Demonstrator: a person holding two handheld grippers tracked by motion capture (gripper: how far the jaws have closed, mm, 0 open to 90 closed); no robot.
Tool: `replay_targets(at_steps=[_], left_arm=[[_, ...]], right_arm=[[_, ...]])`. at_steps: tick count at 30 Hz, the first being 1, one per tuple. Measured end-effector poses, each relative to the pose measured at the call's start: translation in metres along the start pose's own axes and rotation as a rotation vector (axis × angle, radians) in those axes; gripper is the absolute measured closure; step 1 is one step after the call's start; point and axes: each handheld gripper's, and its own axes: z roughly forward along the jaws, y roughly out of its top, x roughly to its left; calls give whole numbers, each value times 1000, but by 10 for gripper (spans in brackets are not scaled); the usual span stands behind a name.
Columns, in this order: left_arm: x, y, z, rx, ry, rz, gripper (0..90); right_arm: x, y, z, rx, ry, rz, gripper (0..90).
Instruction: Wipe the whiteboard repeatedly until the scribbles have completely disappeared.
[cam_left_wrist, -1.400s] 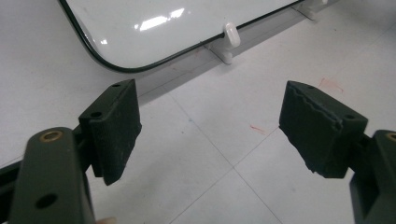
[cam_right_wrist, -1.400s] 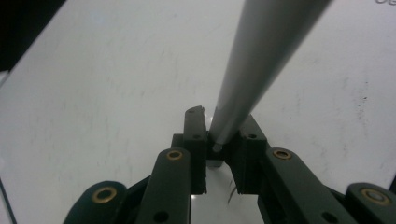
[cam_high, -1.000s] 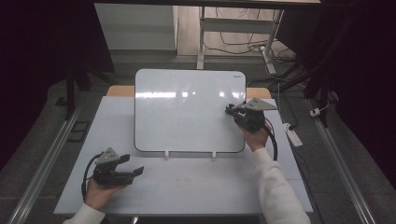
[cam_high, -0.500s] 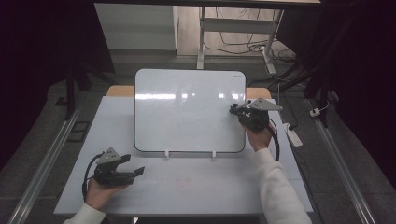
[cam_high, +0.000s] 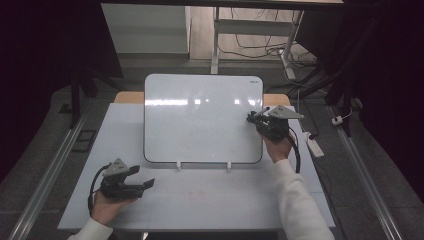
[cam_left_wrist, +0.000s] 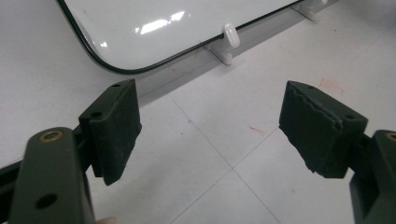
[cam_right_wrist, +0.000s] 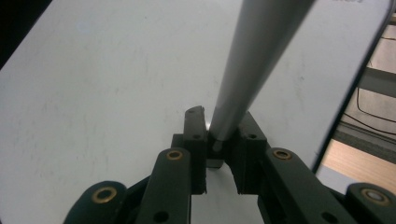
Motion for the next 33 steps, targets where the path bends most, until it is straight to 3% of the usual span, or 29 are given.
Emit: replay_targets(at_steps=[2, 5, 8, 11, 16, 18, 21, 23, 26, 27, 33], left_arm=[[0, 0, 0, 2, 0, -1, 213], [1, 0, 1, 3, 1, -3, 213], [0, 0, 0, 1, 1, -1, 213], [1, -1, 0, -3, -2, -2, 214], [2, 0, 0, -3, -2, -3, 214], [1, 0, -1, -5, -2, -2, 215], [1, 0, -2, -9, 2, -2, 215], [0, 0, -2, -10, 4, -1, 215], [0, 0, -3, -15, 6, -2, 215], [0, 0, -3, -16, 7, -4, 215], [0, 1, -2, -20, 10, -2, 216]], right_arm=[[7, 2, 7, 3, 27, -3, 778], [15, 8, 16, 29, 56, -69, 778], [-1, 16, 17, -18, 8, 29, 778], [0, 21, 17, -14, -23, 10, 778], [18, 6, 19, 48, 94, -29, 778], [25, 0, 17, 72, 137, -28, 778], [33, -6, 13, 114, 144, -67, 778], [32, -7, 8, 111, 130, -56, 778], [29, -4, -5, 52, 133, -5, 778], [30, -3, -10, 45, 132, -10, 778], [49, -7, -30, 77, 176, -16, 777]])
